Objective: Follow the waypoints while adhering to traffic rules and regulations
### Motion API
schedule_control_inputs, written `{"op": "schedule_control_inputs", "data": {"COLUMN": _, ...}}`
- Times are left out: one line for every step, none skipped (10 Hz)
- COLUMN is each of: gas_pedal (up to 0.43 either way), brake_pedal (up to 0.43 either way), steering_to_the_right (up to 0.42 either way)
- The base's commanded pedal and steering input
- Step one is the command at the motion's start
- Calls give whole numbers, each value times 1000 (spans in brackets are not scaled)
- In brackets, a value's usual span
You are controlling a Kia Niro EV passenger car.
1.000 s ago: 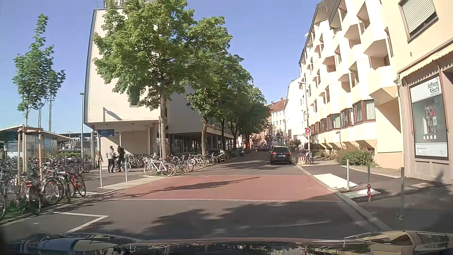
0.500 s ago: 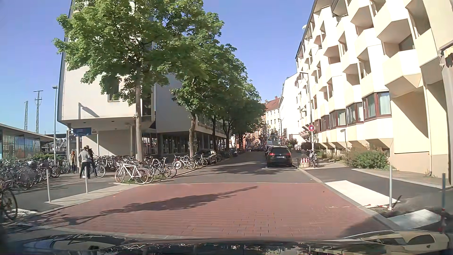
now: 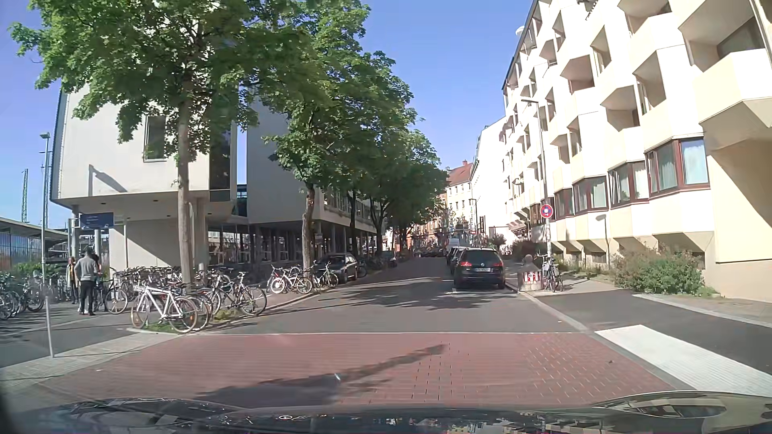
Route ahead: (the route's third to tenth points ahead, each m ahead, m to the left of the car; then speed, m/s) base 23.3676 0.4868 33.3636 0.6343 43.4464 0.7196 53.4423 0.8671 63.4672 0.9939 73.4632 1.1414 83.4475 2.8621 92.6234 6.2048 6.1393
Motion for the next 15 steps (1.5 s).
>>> {"op": "schedule_control_inputs", "data": {"gas_pedal": 59, "brake_pedal": 0, "steering_to_the_right": 11}}
{"op": "schedule_control_inputs", "data": {"gas_pedal": 59, "brake_pedal": 0, "steering_to_the_right": 11}}
{"op": "schedule_control_inputs", "data": {"gas_pedal": 59, "brake_pedal": 0, "steering_to_the_right": 12}}
{"op": "schedule_control_inputs", "data": {"gas_pedal": 59, "brake_pedal": 0, "steering_to_the_right": 9}}
{"op": "schedule_control_inputs", "data": {"gas_pedal": 59, "brake_pedal": 0, "steering_to_the_right": 4}}
{"op": "schedule_control_inputs", "data": {"gas_pedal": 59, "brake_pedal": 0, "steering_to_the_right": 2}}
{"op": "schedule_control_inputs", "data": {"gas_pedal": 59, "brake_pedal": 0, "steering_to_the_right": 3}}
{"op": "schedule_control_inputs", "data": {"gas_pedal": 59, "brake_pedal": 0, "steering_to_the_right": 5}}
{"op": "schedule_control_inputs", "data": {"gas_pedal": 59, "brake_pedal": 0, "steering_to_the_right": 4}}
{"op": "schedule_control_inputs", "data": {"gas_pedal": 59, "brake_pedal": 0, "steering_to_the_right": 2}}
{"op": "schedule_control_inputs", "data": {"gas_pedal": 59, "brake_pedal": 0, "steering_to_the_right": 1}}
{"op": "schedule_control_inputs", "data": {"gas_pedal": 59, "brake_pedal": 0, "steering_to_the_right": 1}}
{"op": "schedule_control_inputs", "data": {"gas_pedal": 59, "brake_pedal": 0, "steering_to_the_right": 2}}
{"op": "schedule_control_inputs", "data": {"gas_pedal": 59, "brake_pedal": 0, "steering_to_the_right": 4}}
{"op": "schedule_control_inputs", "data": {"gas_pedal": 59, "brake_pedal": 0, "steering_to_the_right": 4}}
